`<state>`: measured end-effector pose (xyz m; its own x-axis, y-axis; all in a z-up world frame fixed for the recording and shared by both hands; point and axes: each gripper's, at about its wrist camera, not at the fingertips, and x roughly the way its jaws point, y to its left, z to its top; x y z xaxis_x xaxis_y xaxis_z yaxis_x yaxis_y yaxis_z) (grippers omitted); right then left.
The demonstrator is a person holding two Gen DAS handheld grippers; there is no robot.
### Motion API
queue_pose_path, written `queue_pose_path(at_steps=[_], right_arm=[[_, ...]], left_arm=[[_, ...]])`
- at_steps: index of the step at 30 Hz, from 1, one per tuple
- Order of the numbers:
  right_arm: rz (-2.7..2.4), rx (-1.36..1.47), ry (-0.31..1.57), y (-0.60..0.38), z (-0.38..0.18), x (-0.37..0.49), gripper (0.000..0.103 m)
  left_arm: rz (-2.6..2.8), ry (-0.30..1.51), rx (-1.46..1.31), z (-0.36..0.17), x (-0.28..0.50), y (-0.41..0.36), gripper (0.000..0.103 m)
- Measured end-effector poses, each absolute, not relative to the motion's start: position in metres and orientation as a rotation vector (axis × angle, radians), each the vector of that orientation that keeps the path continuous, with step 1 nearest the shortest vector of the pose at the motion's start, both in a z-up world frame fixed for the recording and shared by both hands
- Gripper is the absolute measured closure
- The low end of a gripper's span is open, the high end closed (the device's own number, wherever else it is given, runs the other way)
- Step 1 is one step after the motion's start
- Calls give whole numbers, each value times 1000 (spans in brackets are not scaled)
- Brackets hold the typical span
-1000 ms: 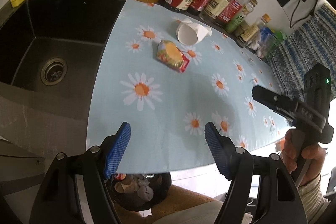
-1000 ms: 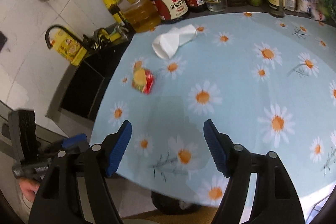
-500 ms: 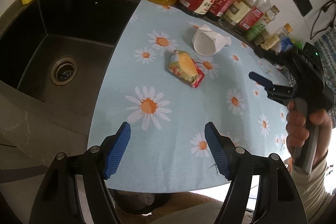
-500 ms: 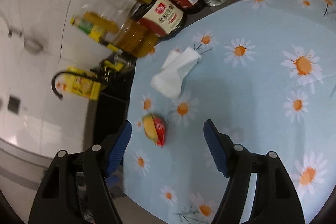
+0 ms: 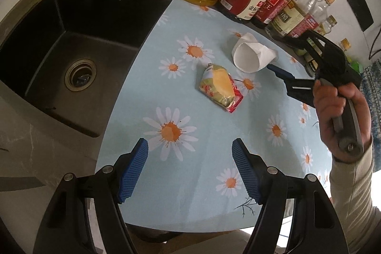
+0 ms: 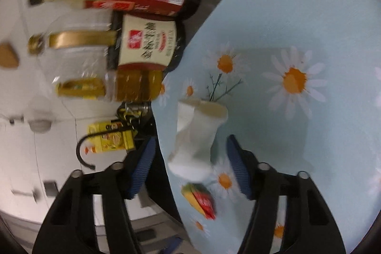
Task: Collect trash
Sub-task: 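Grasp the white paper cup with the right tool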
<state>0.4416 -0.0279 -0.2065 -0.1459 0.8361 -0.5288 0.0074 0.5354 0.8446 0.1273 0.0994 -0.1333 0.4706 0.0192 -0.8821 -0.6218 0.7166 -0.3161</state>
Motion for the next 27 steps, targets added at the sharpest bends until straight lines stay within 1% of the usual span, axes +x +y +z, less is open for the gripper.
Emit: queue_pose_path(at_steps=[1,2,3,4,5,8,12,14,22,23,24,27], right_arm=[[843,753,1572,-24,-211,445,48],[835,758,1590,-20,-216,449,55],[827,759,1605,-17,-219,452,57],[825,759,1621,-16,-223,453,64],[829,757,1633,-13,-225,454,74],[832,804,1674,-16,-236,457,76],[861,779,1651,-20,-231,459,77],[878,781,1648,-24,-228,459,80],[952,730,1568,-47,-199,458,81],[965,734,1559,-51,-196,458,81],[974,735,1553,-55,-193,458,81],[1008,706,1522,-69,-184,456,81]], left_arm=[[438,1018,-686,-134,128,100,32],[443,1020,-690,-134,128,100,32],[448,1021,-695,-135,127,100,32],[453,1022,-700,-136,127,100,32],[457,1026,-703,-138,126,101,32],[464,1046,-703,-144,127,99,32],[457,1053,-698,-145,134,95,32],[452,1055,-690,-144,138,93,32],[448,1086,-655,-147,164,88,32],[446,1089,-652,-147,168,89,26],[444,1087,-646,-146,171,89,24],[436,1085,-616,-142,185,89,23]])
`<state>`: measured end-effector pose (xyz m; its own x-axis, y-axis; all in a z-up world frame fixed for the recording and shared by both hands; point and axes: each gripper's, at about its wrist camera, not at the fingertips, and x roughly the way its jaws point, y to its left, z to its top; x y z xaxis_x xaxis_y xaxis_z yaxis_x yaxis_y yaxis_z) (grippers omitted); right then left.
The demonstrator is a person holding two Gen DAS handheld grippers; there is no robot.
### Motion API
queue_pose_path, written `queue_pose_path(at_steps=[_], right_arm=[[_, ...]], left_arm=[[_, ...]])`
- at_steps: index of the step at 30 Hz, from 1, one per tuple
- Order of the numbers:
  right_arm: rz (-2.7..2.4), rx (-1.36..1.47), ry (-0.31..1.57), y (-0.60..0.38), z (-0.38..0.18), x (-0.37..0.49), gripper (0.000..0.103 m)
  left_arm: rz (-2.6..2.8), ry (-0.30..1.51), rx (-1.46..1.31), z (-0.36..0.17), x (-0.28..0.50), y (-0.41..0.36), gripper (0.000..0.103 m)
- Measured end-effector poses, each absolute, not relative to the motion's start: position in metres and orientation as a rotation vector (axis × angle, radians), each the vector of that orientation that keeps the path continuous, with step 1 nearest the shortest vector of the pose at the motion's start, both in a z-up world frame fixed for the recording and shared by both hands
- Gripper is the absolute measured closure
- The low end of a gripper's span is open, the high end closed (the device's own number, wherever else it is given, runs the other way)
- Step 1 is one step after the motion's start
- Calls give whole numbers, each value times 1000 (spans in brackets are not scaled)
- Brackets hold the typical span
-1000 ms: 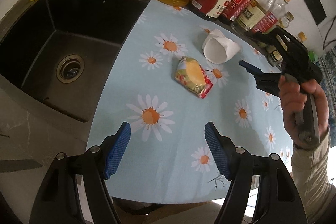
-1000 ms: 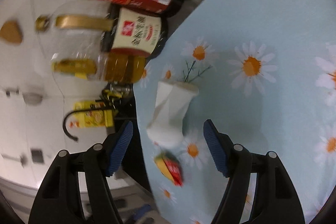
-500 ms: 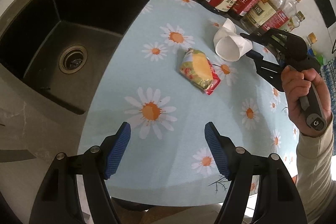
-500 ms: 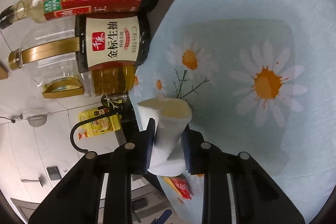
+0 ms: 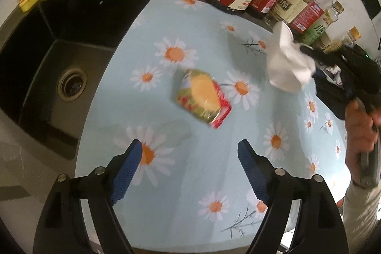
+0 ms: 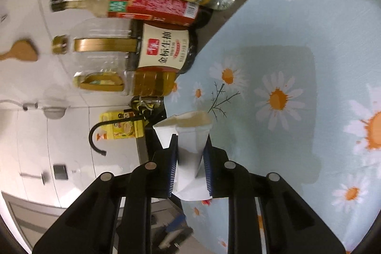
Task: Collect trash
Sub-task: 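Grasp the white paper cup with the right tool, then grasp the yellow snack packet with the left tool while the right tool holds the cup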
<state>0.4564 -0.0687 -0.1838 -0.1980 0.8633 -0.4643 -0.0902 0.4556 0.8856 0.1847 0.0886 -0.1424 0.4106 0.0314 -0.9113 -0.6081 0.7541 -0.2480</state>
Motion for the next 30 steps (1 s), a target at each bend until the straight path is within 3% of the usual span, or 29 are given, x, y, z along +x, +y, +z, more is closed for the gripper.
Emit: queue_pose_path(at_steps=[9,25,28,30], right_arm=[[1095,513,1420,-119,-160,431,81],[1101,487,1380,-179,-165,418,81],[1113,489,1387,-181,-165,416,81],[1122,490,1387,-182,-163,415,81]], left_arm=[[409,1138,-546,-144,228,90,23],[465,1227,-462,-167,263,96,25],[470,1233,-476,-171,263,99,40],[460,1234,-465,-171,262,98,42]])
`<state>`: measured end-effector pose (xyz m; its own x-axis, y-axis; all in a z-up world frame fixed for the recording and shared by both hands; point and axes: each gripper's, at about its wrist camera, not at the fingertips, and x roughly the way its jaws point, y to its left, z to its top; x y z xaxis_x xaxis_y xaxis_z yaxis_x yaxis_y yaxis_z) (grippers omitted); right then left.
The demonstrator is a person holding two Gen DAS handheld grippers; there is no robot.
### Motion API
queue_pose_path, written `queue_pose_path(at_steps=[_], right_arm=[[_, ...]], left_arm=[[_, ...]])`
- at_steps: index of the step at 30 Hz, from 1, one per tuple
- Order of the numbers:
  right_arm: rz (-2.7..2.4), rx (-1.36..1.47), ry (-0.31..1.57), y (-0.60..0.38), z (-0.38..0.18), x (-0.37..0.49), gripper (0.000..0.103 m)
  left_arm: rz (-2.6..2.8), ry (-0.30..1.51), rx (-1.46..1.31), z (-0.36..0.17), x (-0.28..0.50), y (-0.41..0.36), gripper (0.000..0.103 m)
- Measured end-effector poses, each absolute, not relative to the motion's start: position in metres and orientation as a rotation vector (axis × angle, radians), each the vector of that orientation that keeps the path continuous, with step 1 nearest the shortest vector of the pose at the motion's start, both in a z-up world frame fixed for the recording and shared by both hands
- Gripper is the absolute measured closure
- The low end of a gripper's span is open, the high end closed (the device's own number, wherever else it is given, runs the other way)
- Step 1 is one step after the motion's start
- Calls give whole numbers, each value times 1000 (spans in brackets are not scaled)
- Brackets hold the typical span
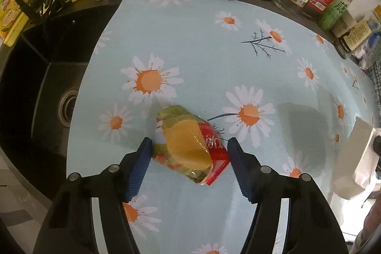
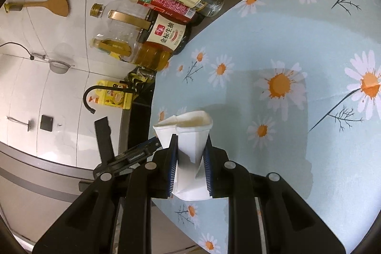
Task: Collect trash
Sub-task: 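Grasp the yellow snack packet with the left tool while the right tool holds the cup, then carry the snack packet and paper cup down toward the black bin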
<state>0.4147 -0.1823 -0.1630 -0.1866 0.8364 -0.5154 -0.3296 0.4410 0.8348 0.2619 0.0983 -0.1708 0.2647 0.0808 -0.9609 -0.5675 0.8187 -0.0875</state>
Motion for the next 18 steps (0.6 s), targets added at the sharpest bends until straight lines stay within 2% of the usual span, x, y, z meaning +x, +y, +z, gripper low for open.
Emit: queue_pose_path(at_steps=[18], right_arm=[[1083,490,1367,-196,-157,394,81]], left_arm=[[352,1130,-424,-138,233,62,44]])
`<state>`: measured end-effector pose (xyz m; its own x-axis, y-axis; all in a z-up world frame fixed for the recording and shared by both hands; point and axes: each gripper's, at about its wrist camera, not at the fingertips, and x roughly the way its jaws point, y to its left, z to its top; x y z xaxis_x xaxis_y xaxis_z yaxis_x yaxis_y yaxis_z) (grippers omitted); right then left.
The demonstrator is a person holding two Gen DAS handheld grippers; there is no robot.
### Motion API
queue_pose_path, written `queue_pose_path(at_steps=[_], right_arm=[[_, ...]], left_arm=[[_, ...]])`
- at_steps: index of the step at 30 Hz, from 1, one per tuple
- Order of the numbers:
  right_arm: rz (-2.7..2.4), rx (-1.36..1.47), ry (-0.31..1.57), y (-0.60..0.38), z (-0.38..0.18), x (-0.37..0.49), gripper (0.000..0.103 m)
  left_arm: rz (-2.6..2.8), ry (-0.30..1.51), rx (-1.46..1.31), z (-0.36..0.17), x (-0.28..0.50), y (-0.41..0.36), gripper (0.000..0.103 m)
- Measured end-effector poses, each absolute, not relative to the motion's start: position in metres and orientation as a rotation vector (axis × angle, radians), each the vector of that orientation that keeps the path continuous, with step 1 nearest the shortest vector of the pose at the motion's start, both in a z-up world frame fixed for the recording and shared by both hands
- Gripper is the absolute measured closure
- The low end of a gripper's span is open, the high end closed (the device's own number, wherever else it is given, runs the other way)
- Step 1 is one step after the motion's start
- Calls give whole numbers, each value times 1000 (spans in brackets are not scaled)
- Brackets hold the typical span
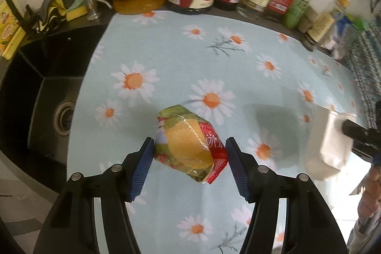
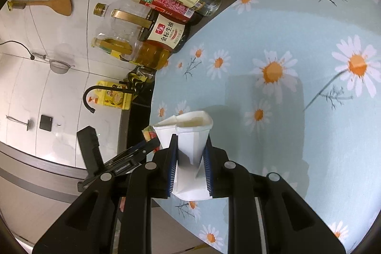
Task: Collect trash
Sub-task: 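Carry the snack packet and paper cup down toward the black bin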
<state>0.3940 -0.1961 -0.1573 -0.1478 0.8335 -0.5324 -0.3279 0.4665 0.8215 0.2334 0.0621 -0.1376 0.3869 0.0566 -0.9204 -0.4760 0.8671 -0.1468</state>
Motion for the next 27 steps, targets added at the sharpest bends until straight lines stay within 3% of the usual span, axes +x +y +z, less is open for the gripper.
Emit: queue_pose_path(at_steps=[27], right_arm=[[932,494,1280,-211,-128,252,81]], left_arm=[[67,1022,-397,-117,113,27,44]])
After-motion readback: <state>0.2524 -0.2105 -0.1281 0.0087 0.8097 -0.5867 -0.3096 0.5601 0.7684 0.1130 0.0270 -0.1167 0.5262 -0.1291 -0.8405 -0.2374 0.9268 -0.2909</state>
